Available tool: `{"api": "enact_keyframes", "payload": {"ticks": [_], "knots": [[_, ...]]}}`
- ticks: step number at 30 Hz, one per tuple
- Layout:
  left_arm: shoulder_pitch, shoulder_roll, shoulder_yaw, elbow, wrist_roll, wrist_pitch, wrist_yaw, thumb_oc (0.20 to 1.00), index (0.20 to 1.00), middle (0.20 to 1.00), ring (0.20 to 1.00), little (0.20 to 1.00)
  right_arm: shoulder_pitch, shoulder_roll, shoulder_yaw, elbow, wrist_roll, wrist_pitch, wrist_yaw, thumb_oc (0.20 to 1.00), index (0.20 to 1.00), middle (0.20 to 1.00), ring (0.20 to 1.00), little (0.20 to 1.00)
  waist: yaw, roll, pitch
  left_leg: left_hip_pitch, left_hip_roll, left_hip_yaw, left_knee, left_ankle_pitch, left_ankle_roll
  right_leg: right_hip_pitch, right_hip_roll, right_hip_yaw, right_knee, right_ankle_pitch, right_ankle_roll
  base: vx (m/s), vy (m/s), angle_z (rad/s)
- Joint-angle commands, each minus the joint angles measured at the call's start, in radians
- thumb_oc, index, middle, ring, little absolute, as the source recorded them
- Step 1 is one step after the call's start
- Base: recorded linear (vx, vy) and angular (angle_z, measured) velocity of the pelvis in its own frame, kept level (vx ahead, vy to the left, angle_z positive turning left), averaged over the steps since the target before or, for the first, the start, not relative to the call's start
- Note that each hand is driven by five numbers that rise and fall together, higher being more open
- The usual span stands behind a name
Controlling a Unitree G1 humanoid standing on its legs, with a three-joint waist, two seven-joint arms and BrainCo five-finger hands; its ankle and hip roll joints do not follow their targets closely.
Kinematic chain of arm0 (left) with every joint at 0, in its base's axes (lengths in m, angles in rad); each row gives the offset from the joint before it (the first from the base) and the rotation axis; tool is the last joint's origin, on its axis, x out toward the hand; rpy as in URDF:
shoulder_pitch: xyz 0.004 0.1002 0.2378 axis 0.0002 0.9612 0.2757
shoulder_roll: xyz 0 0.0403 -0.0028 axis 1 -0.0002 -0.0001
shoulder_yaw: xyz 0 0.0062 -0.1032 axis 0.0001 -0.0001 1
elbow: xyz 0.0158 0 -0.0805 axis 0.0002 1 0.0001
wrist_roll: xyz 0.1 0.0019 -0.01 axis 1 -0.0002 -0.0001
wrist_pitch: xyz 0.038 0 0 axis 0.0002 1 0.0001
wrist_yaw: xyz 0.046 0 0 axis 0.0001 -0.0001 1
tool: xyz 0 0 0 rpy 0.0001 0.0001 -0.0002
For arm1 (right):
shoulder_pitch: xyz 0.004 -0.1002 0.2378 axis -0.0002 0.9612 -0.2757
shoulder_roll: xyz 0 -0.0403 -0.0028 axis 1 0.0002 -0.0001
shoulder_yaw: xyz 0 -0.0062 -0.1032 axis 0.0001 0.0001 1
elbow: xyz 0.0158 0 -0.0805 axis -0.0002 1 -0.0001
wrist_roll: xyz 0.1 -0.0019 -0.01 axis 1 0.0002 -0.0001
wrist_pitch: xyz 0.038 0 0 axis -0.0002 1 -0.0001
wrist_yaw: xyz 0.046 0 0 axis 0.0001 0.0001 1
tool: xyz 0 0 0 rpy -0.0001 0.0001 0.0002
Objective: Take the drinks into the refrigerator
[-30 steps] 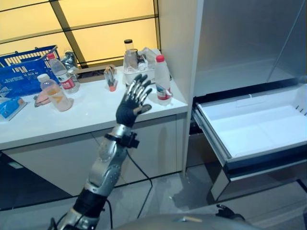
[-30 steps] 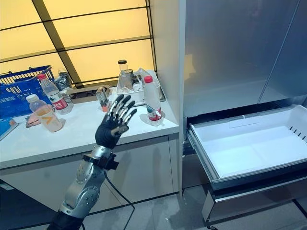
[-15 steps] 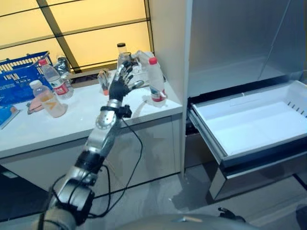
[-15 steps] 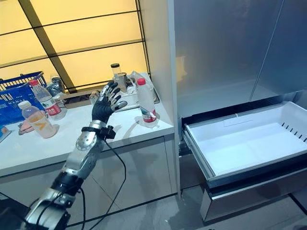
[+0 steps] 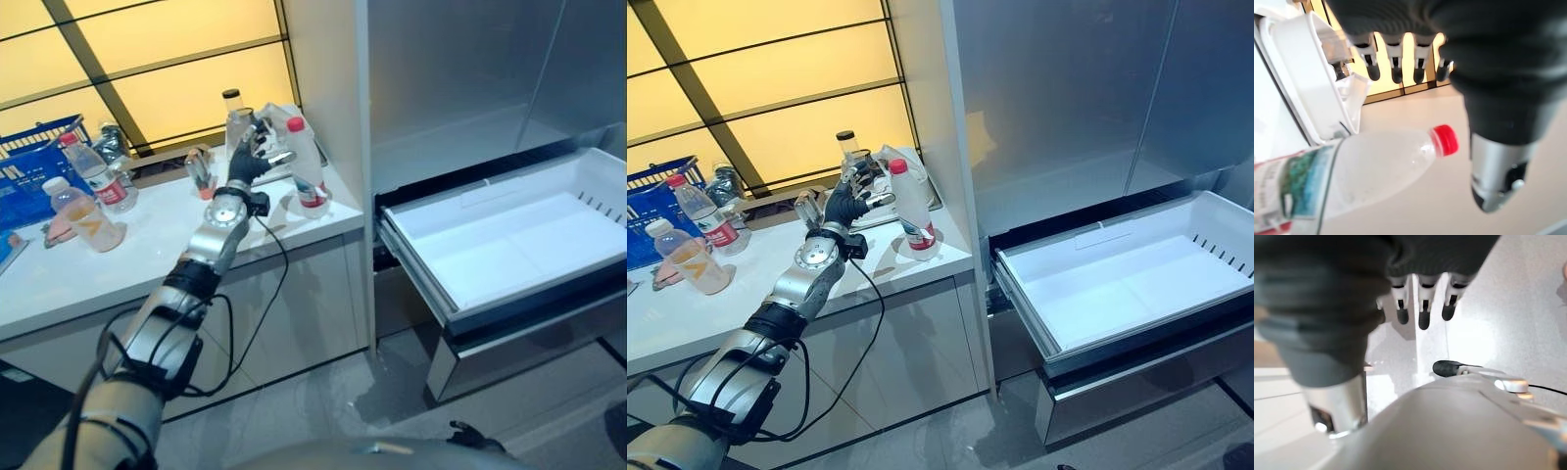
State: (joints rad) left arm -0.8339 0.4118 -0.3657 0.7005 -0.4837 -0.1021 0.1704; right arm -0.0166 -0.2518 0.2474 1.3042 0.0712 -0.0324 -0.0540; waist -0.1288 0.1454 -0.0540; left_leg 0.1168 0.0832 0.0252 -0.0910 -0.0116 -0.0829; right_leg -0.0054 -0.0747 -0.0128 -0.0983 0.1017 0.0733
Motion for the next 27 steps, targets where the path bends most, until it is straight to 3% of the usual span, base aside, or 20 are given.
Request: {"api": "enact_keyframes", "payload": {"ticks": [1,9,27], "knots": [[-0.183,0.057,0.017,0.099,0.02,-0.028,0.007,1.0,1.0,1.0,1.0,1.0,-0.015,0.054,0.026,0.078,0.023,0.002,-0.009,1.0,1.0,1.0,1.0,1.0,-0.022,-0.083,0.001,0.008,-0.061,0.0,0.008,-0.056,0.042,0.079,-0.052,0.014,0.011,-0.086,0.064,0.0,0.0,0.0],[-0.235,0.035,0.004,0.214,-0.049,-0.011,-0.038,1.0,1.0,1.0,1.0,1.0,-0.02,0.044,0.016,0.094,0.036,0.003,-0.011,1.0,1.0,1.0,1.0,1.0,-0.033,-0.074,-0.005,0.008,-0.062,0.004,0.007,-0.055,0.042,0.076,-0.052,0.023,0.011,-0.082,0.065,0.0,0.0,0.0],[-0.191,0.035,-0.03,0.197,-0.097,0.018,-0.147,1.0,1.0,1.0,1.0,1.0,-0.02,0.045,-0.008,0.105,0.063,0.004,-0.003,1.0,1.0,1.0,1.0,1.0,-0.033,-0.073,-0.014,0.015,-0.065,0.003,0.011,-0.059,0.044,0.084,-0.05,0.028,0.013,-0.082,0.061,0.0,0.0,0.0]]}}
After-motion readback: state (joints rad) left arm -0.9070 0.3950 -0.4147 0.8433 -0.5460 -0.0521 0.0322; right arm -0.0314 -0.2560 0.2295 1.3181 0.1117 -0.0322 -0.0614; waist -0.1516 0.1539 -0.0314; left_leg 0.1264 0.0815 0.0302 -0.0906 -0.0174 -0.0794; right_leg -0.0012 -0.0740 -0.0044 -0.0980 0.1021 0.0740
